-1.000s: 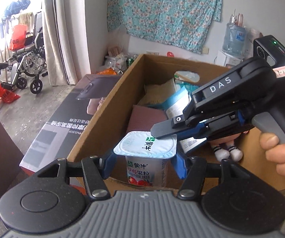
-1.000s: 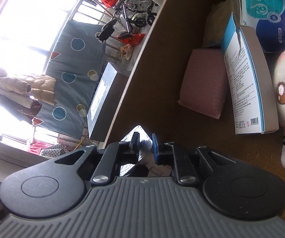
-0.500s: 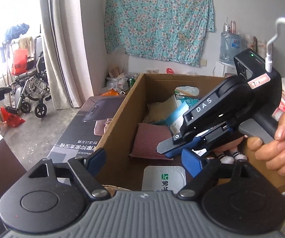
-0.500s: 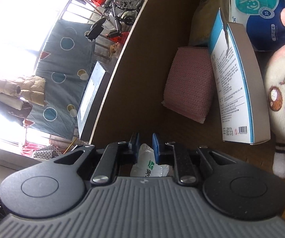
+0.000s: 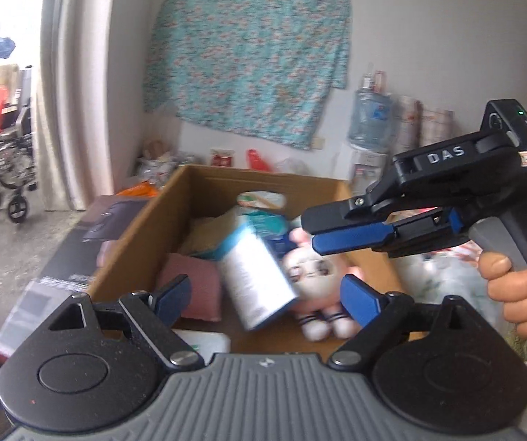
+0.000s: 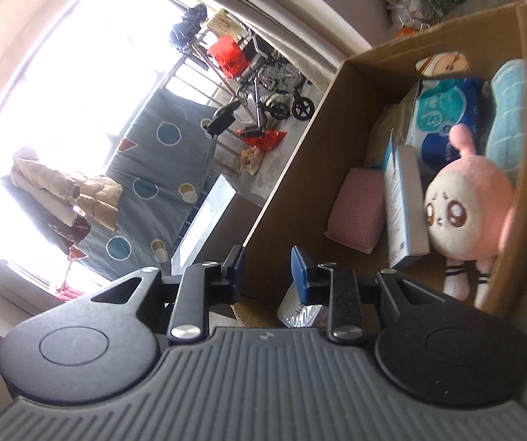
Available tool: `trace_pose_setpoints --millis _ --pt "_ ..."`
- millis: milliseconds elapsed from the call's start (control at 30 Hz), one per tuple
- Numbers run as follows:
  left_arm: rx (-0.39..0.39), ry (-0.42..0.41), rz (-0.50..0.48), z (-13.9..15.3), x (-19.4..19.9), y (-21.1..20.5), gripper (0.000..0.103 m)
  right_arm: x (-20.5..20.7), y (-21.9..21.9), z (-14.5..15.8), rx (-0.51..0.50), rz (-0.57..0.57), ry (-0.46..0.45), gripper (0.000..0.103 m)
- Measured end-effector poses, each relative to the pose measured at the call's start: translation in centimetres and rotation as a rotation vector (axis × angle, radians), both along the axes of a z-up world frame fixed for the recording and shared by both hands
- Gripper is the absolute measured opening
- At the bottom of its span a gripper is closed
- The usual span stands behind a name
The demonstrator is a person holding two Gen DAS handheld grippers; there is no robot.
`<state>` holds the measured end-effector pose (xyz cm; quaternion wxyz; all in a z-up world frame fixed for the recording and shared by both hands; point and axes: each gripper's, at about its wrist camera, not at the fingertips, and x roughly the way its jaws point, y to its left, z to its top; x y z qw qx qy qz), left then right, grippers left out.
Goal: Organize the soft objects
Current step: 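Withdraw the right gripper to the orange-striped towel roll on the table, then close the right gripper around the orange-striped towel roll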
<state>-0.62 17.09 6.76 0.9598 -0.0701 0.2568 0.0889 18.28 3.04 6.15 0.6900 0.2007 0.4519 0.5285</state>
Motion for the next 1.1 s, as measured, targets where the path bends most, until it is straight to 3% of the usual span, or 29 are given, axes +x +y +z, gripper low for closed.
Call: trace_pose_setpoints --millis 200,300,433,600,767,900,967,1100 --pt "-0.029 -0.042 -0.176 0.0 2.7 -5.7 0.091 -0.8 -11.1 3.2 -0.073 -0.213 -0.172 0.041" --pt "-0.022 -0.055 -0.259 -0.8 4.3 -9.1 0.091 -1.1 -16.6 4.2 -0.141 -0.328 -0.229 0.041" --pt "0.013 -0.047 -0.344 -2.3 6.9 -13.6 0.091 -1.6 -23.1 4.2 -0.214 -0.442 -0.274 0.047" --pt "-0.007 0.0 -0.432 -3.9 10.0 -17.6 0.091 -1.4 -28.9 2.6 -0.304 -0.539 -0.286 0.053" --pt "0.067 0.06 -0.521 -5.2 13.3 -22.4 0.091 1.2 -31.6 0.9 -0.414 -0.525 -0.305 0.057" --pt "0.105 0.115 -0.557 -5.9 15.4 -25.0 0.091 4.9 -30.8 0.0 -0.566 -0.415 -0.422 0.079" --pt "0.118 0.137 -0.561 -6.0 16.1 -25.6 0.09 7.3 -30.0 -0.9 -0.628 -0.357 -0.464 0.08" --pt "0.203 0.175 -0.573 -6.2 17.6 -26.8 0.09 12.7 -28.8 -3.9 -0.693 -0.29 -0.456 0.08"
